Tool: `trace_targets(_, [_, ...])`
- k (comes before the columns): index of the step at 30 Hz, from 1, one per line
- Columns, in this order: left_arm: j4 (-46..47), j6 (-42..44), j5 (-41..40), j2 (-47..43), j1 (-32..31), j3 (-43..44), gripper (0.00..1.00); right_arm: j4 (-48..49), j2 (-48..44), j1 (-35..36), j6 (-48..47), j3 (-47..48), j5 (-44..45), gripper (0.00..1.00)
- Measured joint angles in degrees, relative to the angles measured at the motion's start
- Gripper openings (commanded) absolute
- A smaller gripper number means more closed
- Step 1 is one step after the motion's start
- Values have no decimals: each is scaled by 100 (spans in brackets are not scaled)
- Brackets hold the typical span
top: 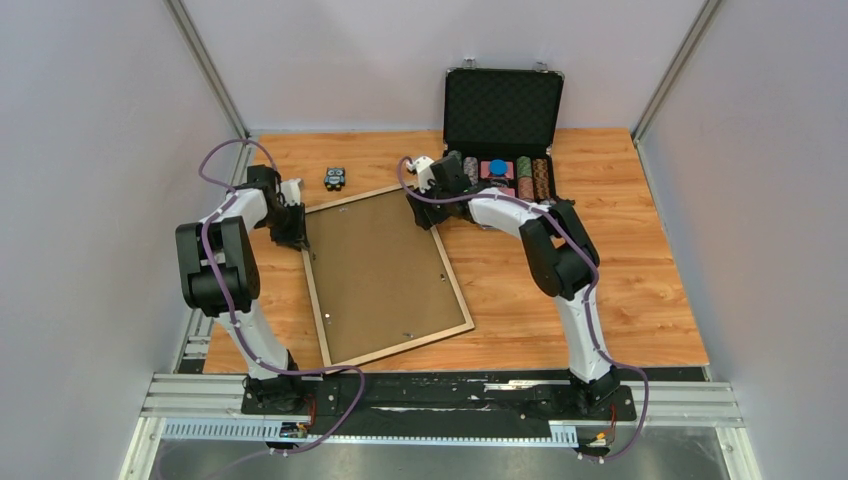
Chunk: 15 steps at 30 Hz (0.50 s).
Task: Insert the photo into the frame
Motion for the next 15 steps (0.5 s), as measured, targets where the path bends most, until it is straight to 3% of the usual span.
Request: trace_targets(15, [-2, 24, 35, 0, 13, 0, 22, -50, -686, -74, 166, -671, 92, 60])
